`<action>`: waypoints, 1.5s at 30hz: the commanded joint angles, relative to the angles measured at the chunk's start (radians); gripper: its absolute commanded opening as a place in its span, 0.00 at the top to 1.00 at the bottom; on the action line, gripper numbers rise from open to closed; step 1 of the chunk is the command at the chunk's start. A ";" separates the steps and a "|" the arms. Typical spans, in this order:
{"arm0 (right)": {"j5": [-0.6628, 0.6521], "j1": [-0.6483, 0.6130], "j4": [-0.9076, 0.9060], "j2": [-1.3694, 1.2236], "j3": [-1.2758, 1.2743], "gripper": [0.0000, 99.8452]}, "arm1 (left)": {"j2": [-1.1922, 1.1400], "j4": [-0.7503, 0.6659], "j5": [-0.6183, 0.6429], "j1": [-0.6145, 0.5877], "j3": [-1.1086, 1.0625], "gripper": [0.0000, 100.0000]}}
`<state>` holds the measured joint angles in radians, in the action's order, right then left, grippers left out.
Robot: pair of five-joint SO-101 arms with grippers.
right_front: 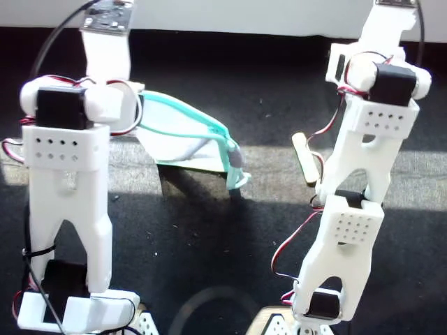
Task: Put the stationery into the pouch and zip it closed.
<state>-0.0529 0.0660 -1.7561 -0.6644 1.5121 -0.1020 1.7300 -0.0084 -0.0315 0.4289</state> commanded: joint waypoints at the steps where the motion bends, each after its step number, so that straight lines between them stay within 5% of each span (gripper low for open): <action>1: 0.003 -0.010 -0.008 0.059 -0.185 0.81 | -0.035 0.025 0.008 -0.054 -0.074 0.99; 22: -0.091 -0.076 0.280 0.053 -0.858 0.81 | -0.085 0.032 0.006 -0.058 -0.119 0.99; 40: -0.129 -0.107 0.332 -0.380 -0.538 0.81 | -0.001 0.038 0.003 -0.041 -0.124 0.99; 45: -0.130 -0.122 0.282 -0.397 -0.417 1.00 | -0.001 0.038 0.003 -0.039 -0.124 0.99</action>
<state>-0.1726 -0.0368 -1.4630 -1.0572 1.0134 -0.0775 1.7331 -0.0084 -0.0959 0.3920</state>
